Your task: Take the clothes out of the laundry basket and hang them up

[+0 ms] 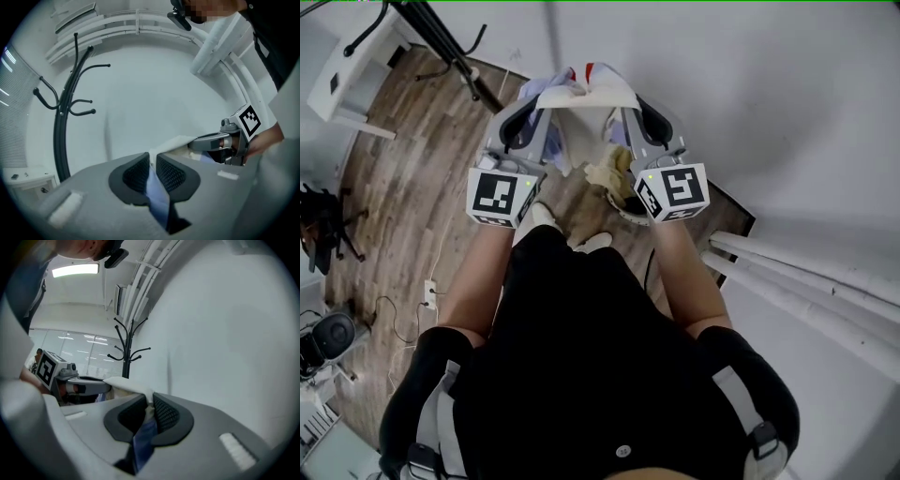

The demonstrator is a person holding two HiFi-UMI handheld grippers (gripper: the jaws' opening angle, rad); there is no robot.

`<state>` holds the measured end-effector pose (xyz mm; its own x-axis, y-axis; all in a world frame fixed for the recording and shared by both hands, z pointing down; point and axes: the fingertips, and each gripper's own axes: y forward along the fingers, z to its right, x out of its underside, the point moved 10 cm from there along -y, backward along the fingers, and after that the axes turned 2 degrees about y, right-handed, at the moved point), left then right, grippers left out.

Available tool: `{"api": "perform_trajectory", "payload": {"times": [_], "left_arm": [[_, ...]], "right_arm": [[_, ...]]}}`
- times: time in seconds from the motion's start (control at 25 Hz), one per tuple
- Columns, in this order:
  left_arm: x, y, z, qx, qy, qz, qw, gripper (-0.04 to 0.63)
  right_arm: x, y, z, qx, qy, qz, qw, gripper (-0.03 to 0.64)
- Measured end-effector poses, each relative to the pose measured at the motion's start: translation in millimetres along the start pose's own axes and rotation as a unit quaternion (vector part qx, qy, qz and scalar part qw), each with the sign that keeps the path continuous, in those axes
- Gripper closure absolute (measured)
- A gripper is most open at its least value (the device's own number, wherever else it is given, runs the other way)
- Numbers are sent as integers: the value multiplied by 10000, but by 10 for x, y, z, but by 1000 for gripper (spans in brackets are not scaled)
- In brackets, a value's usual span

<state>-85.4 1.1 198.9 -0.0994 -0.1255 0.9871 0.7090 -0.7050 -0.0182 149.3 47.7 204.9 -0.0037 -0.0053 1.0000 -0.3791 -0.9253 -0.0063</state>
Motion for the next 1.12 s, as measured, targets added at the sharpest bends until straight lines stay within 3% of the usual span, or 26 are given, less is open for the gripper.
{"api": "perform_trajectory", "payload": {"times": [0.4,0.64,1.12], "left_arm": [[-165,-643,-966,-879,445,148,9950,555],[-417,-864,-2360,-1212,263,225,9920,555],[201,-763,-2444,-1450,360,50,9888,555]], "right_arm": [[-248,1013,-763,-763,-117,229,9968,584],[-832,2315,-1430,-1010,-320,50,9944,584],[-263,2577,-1374,-1154,-288,95,9929,584]]}}
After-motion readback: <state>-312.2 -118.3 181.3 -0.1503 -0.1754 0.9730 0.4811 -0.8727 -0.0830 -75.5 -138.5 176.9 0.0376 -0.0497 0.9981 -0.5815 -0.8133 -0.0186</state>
